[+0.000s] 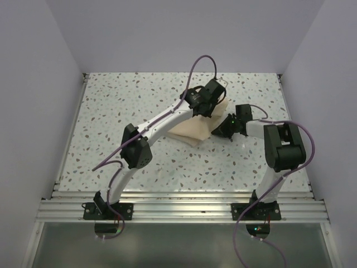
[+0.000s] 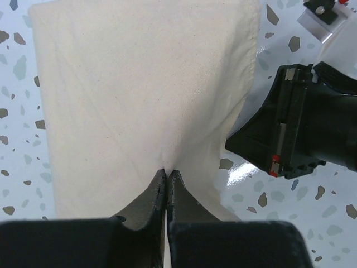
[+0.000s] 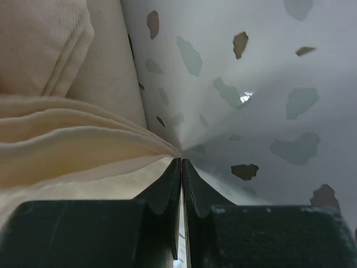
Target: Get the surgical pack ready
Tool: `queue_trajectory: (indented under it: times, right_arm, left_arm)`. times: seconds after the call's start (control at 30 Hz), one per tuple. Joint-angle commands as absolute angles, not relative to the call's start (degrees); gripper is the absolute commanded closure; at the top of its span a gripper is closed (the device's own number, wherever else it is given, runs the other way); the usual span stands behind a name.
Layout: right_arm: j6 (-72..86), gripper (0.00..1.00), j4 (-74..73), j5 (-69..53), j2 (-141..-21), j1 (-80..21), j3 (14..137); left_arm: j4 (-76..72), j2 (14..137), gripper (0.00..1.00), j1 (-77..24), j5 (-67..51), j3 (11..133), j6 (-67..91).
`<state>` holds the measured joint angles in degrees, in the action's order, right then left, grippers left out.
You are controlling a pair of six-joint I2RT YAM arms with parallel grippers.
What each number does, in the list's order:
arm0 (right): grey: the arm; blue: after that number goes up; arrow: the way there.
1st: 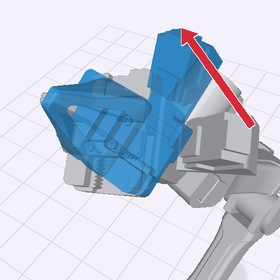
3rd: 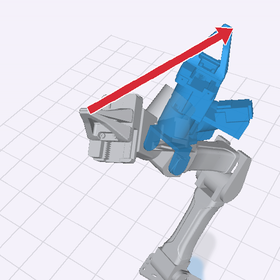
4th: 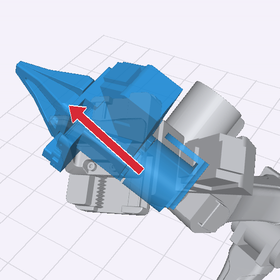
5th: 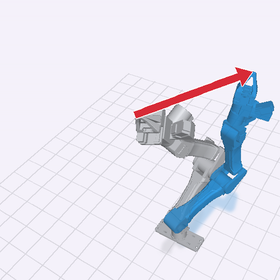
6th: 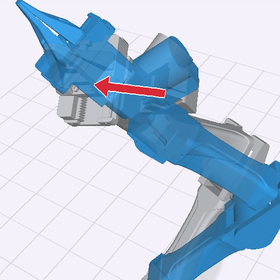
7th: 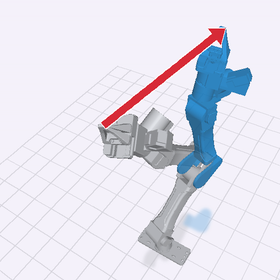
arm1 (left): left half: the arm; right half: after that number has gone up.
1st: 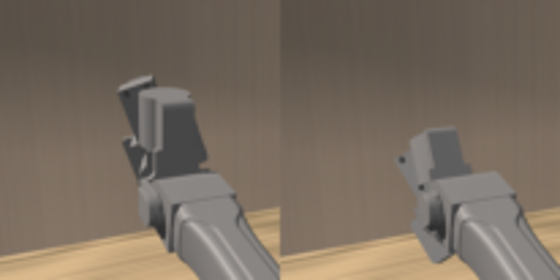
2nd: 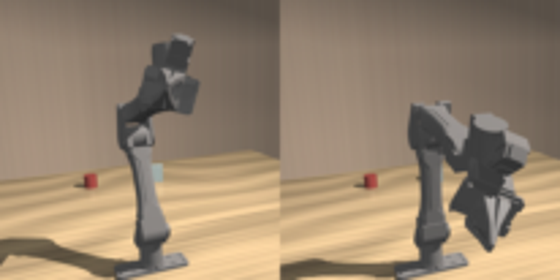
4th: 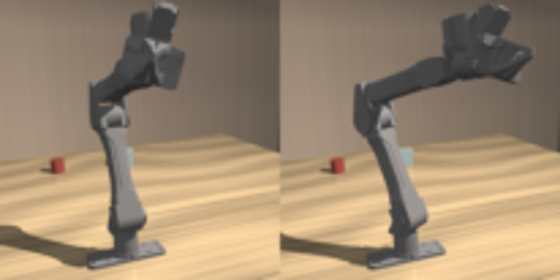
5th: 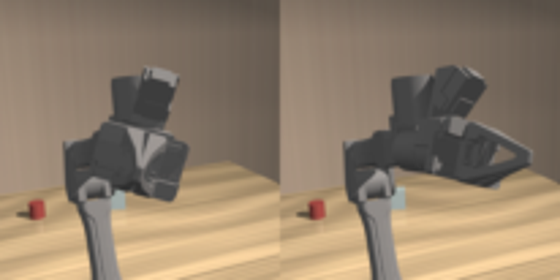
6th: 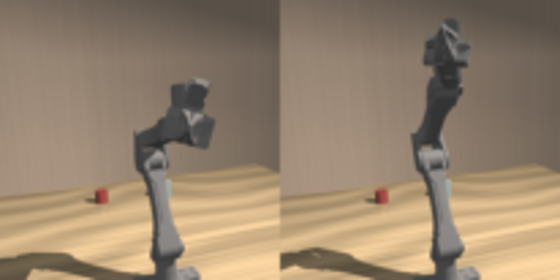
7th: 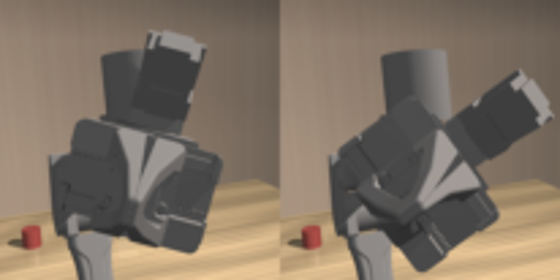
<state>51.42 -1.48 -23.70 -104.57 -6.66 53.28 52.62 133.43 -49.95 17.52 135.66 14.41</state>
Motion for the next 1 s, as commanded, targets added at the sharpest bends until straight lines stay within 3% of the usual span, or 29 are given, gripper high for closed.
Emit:
queue_trajectory:
  times: [0.0,0.2,0.3,0.67,0.93,0.97]
  right_arm:
    - [52.4,0.93,0.2,-21.7,-105.4,-7.0,57.1]
    - [50.8,0.93,-4.3,-19.9,-103.1,-6.9,57.0]
    - [51.1,0.84,-5.6,-18.2,-101.0,-6.4,55.7]
    - [45.9,0.83,-13.6,-14.1,-92.8,-2.7,55.8]
    - [45.2,0.81,-12.9,-16.8,-93.9,-2.6,57.0]
    - [45.3,0.81,-12.7,-17.2,-94.9,-2.7,57.1]
  left_arm:
    - [50.5,128.8,1.0,-50.0,14.9,134.3,15.6]
    - [45.2,128.4,1.0,-50.2,12.1,127.1,16.3]
    - [44.9,129.9,1.0,-50.2,10.6,127.1,16.3]
    - [41.3,134.2,1.0,-52.2,6.5,127.7,17.8]
    - [40.1,136.1,1.0,-53.3,6.9,125.9,18.2]
    - [40.2,136.7,0.91,-53.3,7.0,126.0,18.2]
